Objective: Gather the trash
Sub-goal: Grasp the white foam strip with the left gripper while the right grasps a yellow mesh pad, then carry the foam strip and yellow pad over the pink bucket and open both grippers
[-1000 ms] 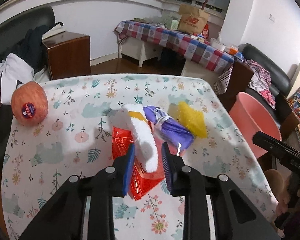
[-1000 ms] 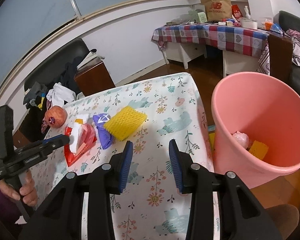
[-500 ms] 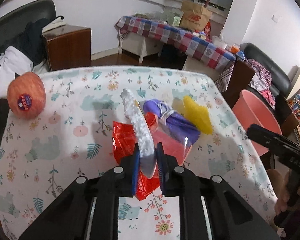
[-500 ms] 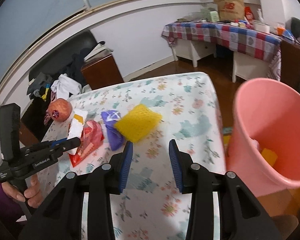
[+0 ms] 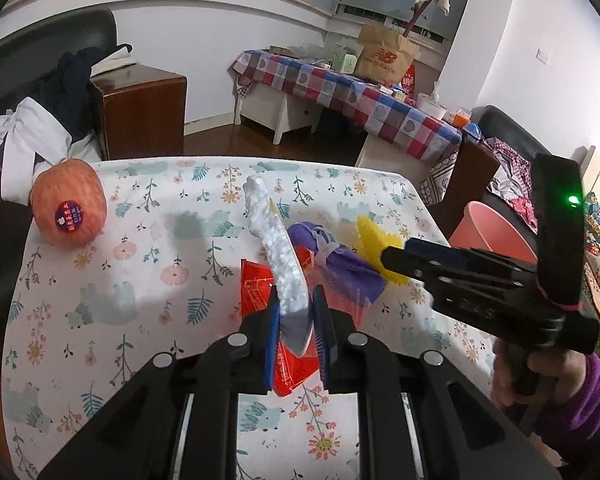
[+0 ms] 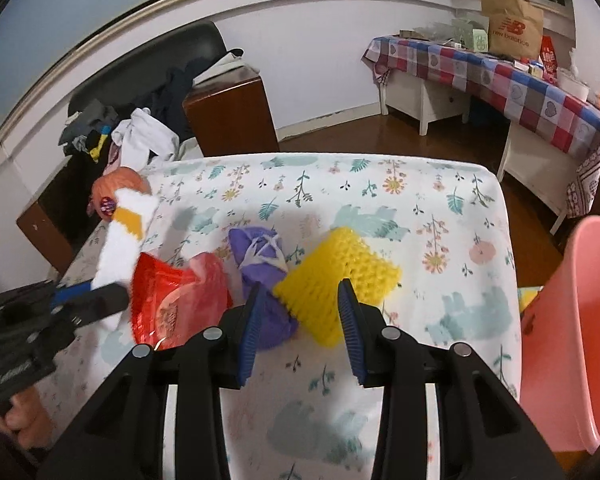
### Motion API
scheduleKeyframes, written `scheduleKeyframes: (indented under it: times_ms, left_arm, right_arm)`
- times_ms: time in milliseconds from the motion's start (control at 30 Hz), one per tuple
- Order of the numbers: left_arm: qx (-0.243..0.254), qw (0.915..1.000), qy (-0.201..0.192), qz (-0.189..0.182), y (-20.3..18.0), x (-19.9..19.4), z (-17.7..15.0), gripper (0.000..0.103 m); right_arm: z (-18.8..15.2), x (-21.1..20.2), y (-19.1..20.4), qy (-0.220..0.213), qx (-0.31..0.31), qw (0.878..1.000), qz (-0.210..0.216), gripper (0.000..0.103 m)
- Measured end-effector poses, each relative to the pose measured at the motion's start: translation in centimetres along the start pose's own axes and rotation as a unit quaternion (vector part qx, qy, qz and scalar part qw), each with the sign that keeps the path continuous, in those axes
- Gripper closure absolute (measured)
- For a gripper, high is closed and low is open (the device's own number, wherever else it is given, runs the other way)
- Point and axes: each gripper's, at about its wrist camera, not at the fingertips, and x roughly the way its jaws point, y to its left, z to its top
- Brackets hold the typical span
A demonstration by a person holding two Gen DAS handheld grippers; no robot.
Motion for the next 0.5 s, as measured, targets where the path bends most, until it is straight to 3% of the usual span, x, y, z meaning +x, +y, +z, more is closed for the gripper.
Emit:
scheduleKeyframes:
  times_ms: [100,133,233,500]
  left_arm:
    - [-0.001,1.0,0.0,0.0,0.0,0.0,0.0,0.088]
    - [0.0,1.0,0.0,0.0,0.0,0.0,0.0,0.088]
    - [-0.001,1.0,0.001,-0.001,0.0,0.0,-0.1,0.088]
    - [0.009,0.9999,-0.004,-0.002,-0.4,-0.4,0.3,0.088]
  right_arm:
    - [-0.4,0.7,-0.6,0.012,0.011,1.0,0.001,0.066]
    - [-0.5,0.8,-0.7,0.014,0.015,1.0,0.005,0.079]
    - [-1.1,0.6,-1.5,0.018,0.028,0.999,0.008,0.095]
    - [-1.9,-3.5,-3.6,-0.032,0.058,0.998,0.011,0.098]
